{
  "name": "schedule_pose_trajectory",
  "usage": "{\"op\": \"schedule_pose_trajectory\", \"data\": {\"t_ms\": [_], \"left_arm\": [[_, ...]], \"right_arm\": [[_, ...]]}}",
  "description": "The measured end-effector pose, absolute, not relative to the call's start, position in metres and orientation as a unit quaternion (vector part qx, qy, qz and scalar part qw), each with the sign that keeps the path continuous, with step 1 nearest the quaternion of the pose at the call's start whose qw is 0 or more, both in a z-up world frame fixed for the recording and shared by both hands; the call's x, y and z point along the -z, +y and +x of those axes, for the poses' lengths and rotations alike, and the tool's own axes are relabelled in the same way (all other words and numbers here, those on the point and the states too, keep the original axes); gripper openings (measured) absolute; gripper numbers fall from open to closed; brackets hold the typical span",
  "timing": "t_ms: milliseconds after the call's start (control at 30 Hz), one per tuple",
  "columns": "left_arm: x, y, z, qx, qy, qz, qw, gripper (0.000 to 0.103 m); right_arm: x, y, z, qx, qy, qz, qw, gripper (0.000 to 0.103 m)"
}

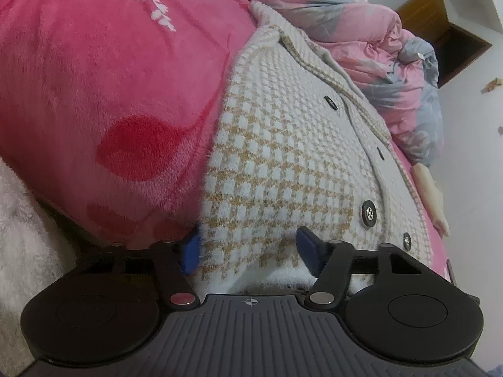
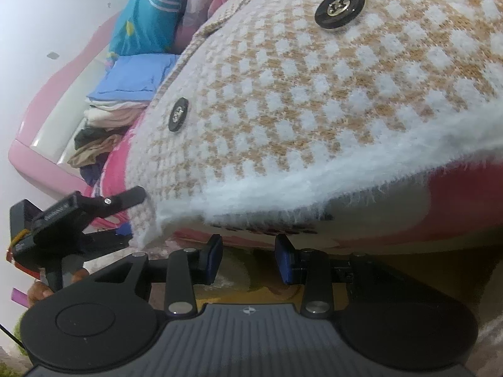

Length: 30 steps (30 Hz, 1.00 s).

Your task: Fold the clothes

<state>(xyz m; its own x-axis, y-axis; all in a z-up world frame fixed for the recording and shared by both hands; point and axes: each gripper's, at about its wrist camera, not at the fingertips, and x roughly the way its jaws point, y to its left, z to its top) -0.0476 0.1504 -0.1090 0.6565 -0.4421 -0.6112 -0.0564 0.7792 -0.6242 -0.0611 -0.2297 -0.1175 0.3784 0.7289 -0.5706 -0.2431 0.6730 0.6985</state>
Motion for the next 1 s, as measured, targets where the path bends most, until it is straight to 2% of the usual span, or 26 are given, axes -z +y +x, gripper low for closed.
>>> {"op": "schedule_pose_trajectory", "data": {"t_ms": [300, 367, 433, 533, 700, 1000], "left_arm": [[0.104, 0.155, -0.054, 0.138, 0.374, -0.343, 0.850, 0.043], [0.101, 0.155, -0.054, 0.149, 0.367, -0.348, 0.850, 0.043], [0.097, 0.155, -0.054, 0.159, 0.360, -0.357, 0.847, 0.043], [0.094, 0.157, -0.054, 0.169, 0.353, -0.370, 0.843, 0.043], [0.092, 0.160, -0.053, 0.183, 0.344, -0.398, 0.830, 0.043], [0.087, 0.162, -0.052, 0.212, 0.328, -0.419, 0.820, 0.043]], "right_arm": [[0.119, -0.237, -0.062, -0.361, 0.436, 0.343, 0.750, 0.044], [0.120, -0.238, -0.061, -0.375, 0.428, 0.369, 0.735, 0.046], [0.121, -0.239, -0.060, -0.389, 0.420, 0.394, 0.719, 0.054], [0.130, -0.240, -0.055, -0.404, 0.415, 0.445, 0.683, 0.058], [0.152, -0.239, -0.043, -0.406, 0.415, 0.539, 0.611, 0.060], [0.176, -0.210, -0.030, -0.399, 0.448, 0.586, 0.544, 0.060]]}}
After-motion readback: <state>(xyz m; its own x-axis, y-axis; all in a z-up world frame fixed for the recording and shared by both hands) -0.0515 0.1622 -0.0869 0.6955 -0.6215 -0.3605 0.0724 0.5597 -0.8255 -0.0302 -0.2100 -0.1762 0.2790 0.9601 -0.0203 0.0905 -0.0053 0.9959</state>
